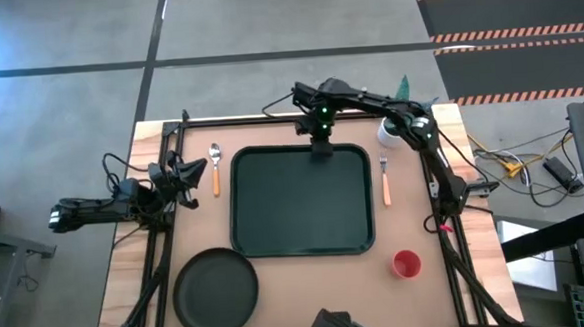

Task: Pick and place plate/cup/fork/spoon on tray
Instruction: Adjust the black serving tray

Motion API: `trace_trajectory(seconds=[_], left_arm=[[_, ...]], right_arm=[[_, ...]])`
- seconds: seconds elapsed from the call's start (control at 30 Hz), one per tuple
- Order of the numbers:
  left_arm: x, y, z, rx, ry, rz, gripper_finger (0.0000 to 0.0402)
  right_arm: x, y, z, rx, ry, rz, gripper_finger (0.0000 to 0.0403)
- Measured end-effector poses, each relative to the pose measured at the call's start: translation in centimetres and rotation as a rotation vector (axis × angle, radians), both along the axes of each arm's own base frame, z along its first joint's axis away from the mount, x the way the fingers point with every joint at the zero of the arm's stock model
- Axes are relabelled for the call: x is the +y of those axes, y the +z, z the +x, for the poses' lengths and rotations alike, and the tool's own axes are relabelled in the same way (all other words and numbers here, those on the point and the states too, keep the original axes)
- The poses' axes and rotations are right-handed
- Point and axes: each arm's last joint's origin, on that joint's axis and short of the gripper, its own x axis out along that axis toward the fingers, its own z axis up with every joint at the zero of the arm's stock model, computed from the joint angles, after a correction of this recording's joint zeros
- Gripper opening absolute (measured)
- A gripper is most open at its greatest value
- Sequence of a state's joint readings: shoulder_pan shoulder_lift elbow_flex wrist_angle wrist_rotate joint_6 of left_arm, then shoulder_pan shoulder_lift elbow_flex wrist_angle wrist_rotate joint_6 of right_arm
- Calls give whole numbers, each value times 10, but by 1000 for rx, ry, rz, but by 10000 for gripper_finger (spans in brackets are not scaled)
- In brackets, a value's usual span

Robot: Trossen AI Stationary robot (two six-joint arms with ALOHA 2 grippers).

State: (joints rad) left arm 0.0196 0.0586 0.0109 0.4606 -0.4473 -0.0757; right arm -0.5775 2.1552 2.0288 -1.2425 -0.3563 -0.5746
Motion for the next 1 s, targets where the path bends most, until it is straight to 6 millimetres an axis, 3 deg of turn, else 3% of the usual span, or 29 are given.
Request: trace_trajectory(seconds=[0.33, 0.63, 1.0], left_arm=[[0, 0, 0, 0, 6, -2, 0], [0, 0, 0, 0, 6, -2, 0], [0, 0, 0, 1, 6, -2, 0]], right_arm=[[-20, -25, 21, -15, 51, 42, 21], [-44, -43, 18, 1, -35, 56, 21], [-48, -57, 18, 16, -37, 67, 21]])
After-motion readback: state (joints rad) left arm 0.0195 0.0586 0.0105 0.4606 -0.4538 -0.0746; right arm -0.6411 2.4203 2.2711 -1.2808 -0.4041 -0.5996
